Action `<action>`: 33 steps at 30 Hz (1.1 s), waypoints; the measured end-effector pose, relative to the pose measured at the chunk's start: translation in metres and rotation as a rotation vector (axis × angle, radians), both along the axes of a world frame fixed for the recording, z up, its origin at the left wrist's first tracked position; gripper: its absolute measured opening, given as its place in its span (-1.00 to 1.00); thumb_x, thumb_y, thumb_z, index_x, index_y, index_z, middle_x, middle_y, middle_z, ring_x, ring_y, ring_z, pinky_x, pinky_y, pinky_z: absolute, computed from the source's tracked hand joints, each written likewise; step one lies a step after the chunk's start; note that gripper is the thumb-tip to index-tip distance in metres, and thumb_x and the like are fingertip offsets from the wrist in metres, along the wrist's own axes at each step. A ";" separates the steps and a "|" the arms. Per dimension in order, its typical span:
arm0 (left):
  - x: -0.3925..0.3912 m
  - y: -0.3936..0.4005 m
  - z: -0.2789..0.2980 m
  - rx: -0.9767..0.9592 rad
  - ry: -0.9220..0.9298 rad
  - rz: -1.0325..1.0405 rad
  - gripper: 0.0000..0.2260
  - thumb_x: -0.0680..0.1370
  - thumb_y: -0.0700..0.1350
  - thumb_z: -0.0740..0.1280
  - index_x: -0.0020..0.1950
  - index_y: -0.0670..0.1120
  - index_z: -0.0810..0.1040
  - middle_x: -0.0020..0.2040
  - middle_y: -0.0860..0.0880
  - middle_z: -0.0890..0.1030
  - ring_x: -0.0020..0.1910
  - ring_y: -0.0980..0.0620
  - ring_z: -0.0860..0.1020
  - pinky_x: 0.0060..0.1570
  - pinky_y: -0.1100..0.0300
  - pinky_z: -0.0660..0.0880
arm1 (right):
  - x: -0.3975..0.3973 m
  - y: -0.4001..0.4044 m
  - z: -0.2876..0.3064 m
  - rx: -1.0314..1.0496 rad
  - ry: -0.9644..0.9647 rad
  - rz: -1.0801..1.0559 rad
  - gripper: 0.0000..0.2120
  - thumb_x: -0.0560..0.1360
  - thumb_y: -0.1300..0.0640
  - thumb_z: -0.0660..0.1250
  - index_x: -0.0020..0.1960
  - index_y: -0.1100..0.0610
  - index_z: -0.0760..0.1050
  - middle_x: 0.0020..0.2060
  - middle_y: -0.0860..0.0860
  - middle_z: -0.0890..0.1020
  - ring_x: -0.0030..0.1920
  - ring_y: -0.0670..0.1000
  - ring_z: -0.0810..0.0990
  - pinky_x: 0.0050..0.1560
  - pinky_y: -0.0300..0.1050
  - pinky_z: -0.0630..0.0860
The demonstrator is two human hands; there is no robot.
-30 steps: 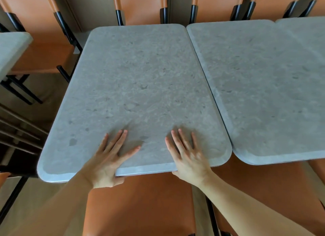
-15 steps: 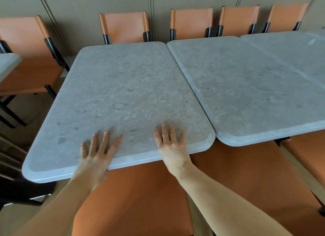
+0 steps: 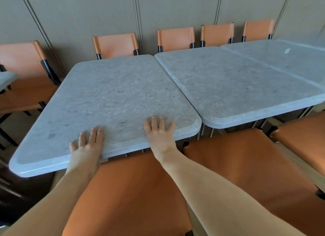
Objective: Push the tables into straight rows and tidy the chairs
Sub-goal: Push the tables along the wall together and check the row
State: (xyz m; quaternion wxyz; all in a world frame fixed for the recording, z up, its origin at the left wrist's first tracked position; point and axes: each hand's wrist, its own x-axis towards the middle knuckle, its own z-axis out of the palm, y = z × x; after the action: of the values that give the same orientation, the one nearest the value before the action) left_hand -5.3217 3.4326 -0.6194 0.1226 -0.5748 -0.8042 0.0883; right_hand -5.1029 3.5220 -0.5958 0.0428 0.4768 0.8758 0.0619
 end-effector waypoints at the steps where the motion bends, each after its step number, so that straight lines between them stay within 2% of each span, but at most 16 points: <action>1: 0.001 -0.001 -0.001 -0.007 0.000 0.008 -0.22 0.48 -0.27 0.37 0.63 -0.15 0.07 0.60 -0.15 0.16 0.51 -0.31 0.19 0.35 -0.28 0.32 | 0.001 -0.002 0.000 -0.004 0.005 0.003 0.05 0.45 0.26 0.47 0.62 0.18 -0.25 0.61 0.25 -0.08 0.60 0.33 -0.04 0.47 0.49 0.04; 7: 0.013 -0.011 -0.001 -0.062 0.004 0.051 -0.13 0.43 -0.30 0.43 0.64 -0.15 0.04 0.61 -0.14 0.14 0.52 -0.31 0.18 0.36 -0.27 0.31 | 0.012 -0.009 -0.003 0.006 0.001 0.011 0.04 0.48 0.24 0.46 0.62 0.18 -0.27 0.61 0.25 -0.09 0.59 0.34 -0.05 0.47 0.49 0.04; 11: 0.009 -0.012 -0.005 -0.060 0.002 0.047 -0.09 0.28 -0.42 0.49 0.59 -0.21 0.22 0.54 -0.22 0.30 0.43 -0.38 0.29 0.23 -0.34 0.39 | 0.012 -0.009 -0.003 0.000 0.006 0.017 0.08 0.46 0.20 0.48 0.62 0.18 -0.28 0.61 0.25 -0.08 0.60 0.33 -0.04 0.48 0.48 0.05; 15: 0.011 -0.014 -0.006 -0.049 -0.016 0.037 -0.05 0.19 -0.45 0.52 0.56 -0.24 0.29 0.50 -0.25 0.37 0.40 -0.42 0.34 0.19 -0.37 0.42 | 0.013 -0.010 -0.001 -0.007 0.005 0.013 0.09 0.45 0.21 0.49 0.62 0.18 -0.29 0.61 0.25 -0.08 0.60 0.33 -0.03 0.48 0.48 0.04; 20: 0.010 -0.017 -0.004 0.008 -0.021 -0.036 0.05 -0.04 -0.49 0.57 0.47 -0.30 0.40 0.38 -0.31 0.49 0.24 -0.48 0.46 -0.03 -0.39 0.51 | 0.015 -0.009 0.004 -0.053 0.026 0.029 0.12 0.43 0.18 0.51 0.62 0.17 -0.29 0.61 0.23 -0.07 0.60 0.30 -0.03 0.50 0.44 0.02; 21: 0.013 -0.017 -0.001 -0.029 -0.037 -0.041 0.08 -0.03 -0.44 0.60 0.49 -0.28 0.36 0.39 -0.30 0.47 0.26 -0.46 0.45 -0.02 -0.39 0.52 | 0.016 -0.009 0.005 -0.072 0.045 0.041 0.09 0.45 0.14 0.49 0.62 0.16 -0.27 0.61 0.21 -0.08 0.60 0.29 -0.04 0.50 0.42 0.00; 22: 0.016 -0.016 0.005 -0.082 -0.047 -0.031 0.09 0.03 -0.29 0.65 0.52 -0.24 0.29 0.43 -0.26 0.43 0.31 -0.43 0.41 0.05 -0.38 0.50 | 0.018 -0.008 0.008 -0.095 0.080 0.061 0.02 0.48 0.07 0.45 0.63 0.15 -0.22 0.62 0.19 -0.06 0.61 0.26 -0.04 0.51 0.40 0.00; 23: 0.022 -0.015 0.014 -0.140 -0.056 0.010 0.08 0.15 -0.03 0.65 0.56 -0.19 0.21 0.48 -0.21 0.36 0.40 -0.38 0.35 0.18 -0.35 0.45 | 0.022 -0.006 0.011 -0.120 0.138 0.090 -0.08 0.51 -0.02 0.38 0.63 0.13 -0.13 0.61 0.17 -0.01 0.60 0.23 0.00 0.52 0.36 0.03; 24: 0.028 -0.013 0.023 -0.162 -0.080 0.062 0.04 0.25 0.27 0.48 0.59 -0.15 0.17 0.52 -0.15 0.30 0.46 -0.31 0.29 0.31 -0.29 0.36 | 0.027 -0.002 0.014 -0.135 0.210 0.122 -0.20 0.52 -0.08 0.31 0.61 0.12 0.01 0.60 0.13 0.10 0.59 0.19 0.07 0.51 0.30 0.09; 25: 0.033 -0.009 0.033 -0.164 -0.095 0.099 0.05 0.26 0.49 0.25 0.59 -0.10 0.19 0.53 -0.11 0.30 0.49 -0.26 0.28 0.40 -0.26 0.24 | 0.035 0.003 0.017 -0.137 0.296 0.147 -0.32 0.54 -0.12 0.25 0.57 0.11 0.17 0.55 0.08 0.24 0.55 0.14 0.19 0.48 0.20 0.16; 26: 0.036 -0.004 0.043 -0.156 -0.099 0.102 0.09 0.22 0.60 0.05 0.58 -0.06 0.21 0.51 -0.08 0.31 0.49 -0.21 0.30 0.44 -0.26 0.13 | 0.044 0.009 0.018 -0.137 0.380 0.156 -0.44 0.56 -0.12 0.21 0.49 0.10 0.31 0.46 0.03 0.39 0.47 0.08 0.32 0.43 0.11 0.21; 27: 0.039 0.004 0.051 -0.161 -0.128 0.080 0.16 0.15 0.68 -0.06 0.58 0.00 0.19 0.53 -0.06 0.29 0.51 -0.17 0.28 0.47 -0.28 0.02 | 0.052 0.014 0.019 -0.132 0.449 0.137 -0.54 0.58 -0.10 0.18 0.41 0.08 0.42 0.35 -0.02 0.51 0.37 0.04 0.44 0.41 0.06 0.22; 29: 0.043 0.025 0.060 -0.211 -0.283 -0.017 0.24 0.02 0.76 -0.23 0.61 0.17 0.01 0.63 -0.03 0.05 0.62 -0.14 0.06 0.53 -0.30 -0.14 | 0.069 0.026 0.014 -0.054 0.571 0.017 -0.62 0.59 -0.08 0.13 0.26 0.05 0.55 0.19 -0.04 0.63 0.23 0.04 0.57 0.46 0.10 0.16; 31: 0.048 0.050 0.061 -0.207 -0.403 -0.073 0.10 0.10 0.71 -0.31 0.60 0.29 -0.11 0.66 0.07 -0.23 0.64 -0.15 -0.19 0.52 -0.33 -0.25 | 0.084 0.042 0.003 0.078 0.684 -0.163 -0.60 0.57 -0.08 0.12 0.21 0.08 0.59 0.24 0.03 0.61 0.26 0.11 0.56 0.50 0.22 0.12; 33: 0.052 0.073 0.052 -0.118 -0.446 -0.007 -0.11 0.29 0.62 -0.26 0.60 0.34 -0.14 0.64 0.13 -0.29 0.62 -0.20 -0.29 0.48 -0.40 -0.30 | 0.098 0.056 -0.006 0.125 0.701 -0.267 -0.53 0.57 -0.14 0.08 0.30 0.07 0.54 0.44 0.09 0.45 0.42 0.13 0.43 0.54 0.26 -0.01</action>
State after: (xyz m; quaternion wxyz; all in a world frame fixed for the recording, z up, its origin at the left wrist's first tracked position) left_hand -5.2701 3.5054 -0.5673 -0.0917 -0.5891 -0.8028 0.0053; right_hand -5.0048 3.5778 -0.6020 -0.2810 0.5807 0.7619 -0.0577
